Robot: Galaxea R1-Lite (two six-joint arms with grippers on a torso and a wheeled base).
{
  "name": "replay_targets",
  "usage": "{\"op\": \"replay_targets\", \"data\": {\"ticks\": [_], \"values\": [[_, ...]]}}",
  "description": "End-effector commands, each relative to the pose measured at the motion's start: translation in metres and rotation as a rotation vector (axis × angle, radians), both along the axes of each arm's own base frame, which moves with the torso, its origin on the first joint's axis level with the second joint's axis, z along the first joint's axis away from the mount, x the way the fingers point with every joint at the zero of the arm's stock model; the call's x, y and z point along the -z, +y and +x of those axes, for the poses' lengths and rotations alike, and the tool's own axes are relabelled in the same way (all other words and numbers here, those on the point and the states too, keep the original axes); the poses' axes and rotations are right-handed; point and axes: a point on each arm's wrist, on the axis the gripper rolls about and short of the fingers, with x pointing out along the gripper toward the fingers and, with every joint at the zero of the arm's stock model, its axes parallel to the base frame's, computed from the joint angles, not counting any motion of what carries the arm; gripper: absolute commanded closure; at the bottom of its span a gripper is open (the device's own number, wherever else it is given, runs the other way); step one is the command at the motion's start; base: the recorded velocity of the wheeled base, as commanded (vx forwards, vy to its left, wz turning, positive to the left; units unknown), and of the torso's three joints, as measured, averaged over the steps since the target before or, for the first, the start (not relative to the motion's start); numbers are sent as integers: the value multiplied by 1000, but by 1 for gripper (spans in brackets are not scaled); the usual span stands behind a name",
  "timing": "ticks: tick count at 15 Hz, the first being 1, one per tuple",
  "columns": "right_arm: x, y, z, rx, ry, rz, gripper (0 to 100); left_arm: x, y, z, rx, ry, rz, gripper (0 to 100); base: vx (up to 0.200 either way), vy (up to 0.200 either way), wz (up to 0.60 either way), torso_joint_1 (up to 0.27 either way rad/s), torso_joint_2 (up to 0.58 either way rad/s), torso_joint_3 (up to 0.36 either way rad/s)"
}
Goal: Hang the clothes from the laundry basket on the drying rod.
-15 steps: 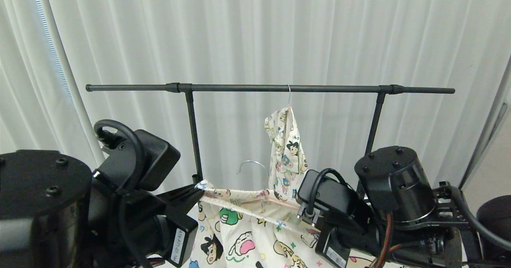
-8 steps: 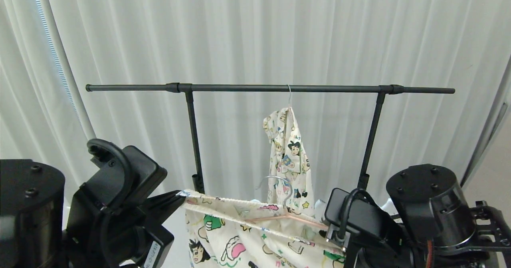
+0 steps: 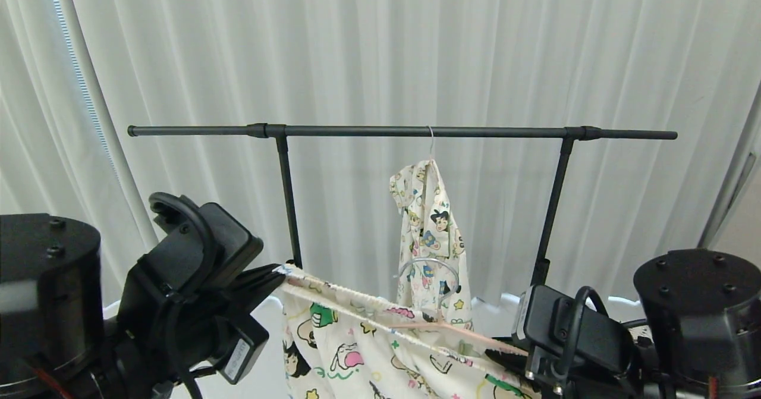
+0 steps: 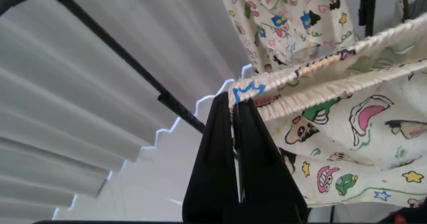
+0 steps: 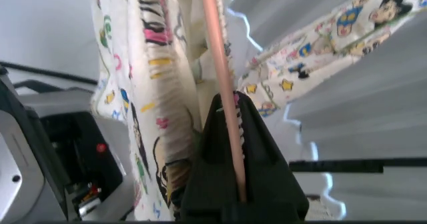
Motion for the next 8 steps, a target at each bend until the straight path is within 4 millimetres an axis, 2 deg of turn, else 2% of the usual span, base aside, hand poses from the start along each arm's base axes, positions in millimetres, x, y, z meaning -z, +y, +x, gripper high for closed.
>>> {"op": "replay_targets", "data": {"ticks": [1, 8], "values": [[-2, 3, 0, -21, -12, 37, 100, 5, -11, 7, 38, 6, 14, 100, 0, 0, 0, 0, 0, 0], [0, 11, 13, 15, -45, 84, 100, -9, -21, -17, 226, -30, -51, 100, 0, 0, 0, 0, 0, 0]]}}
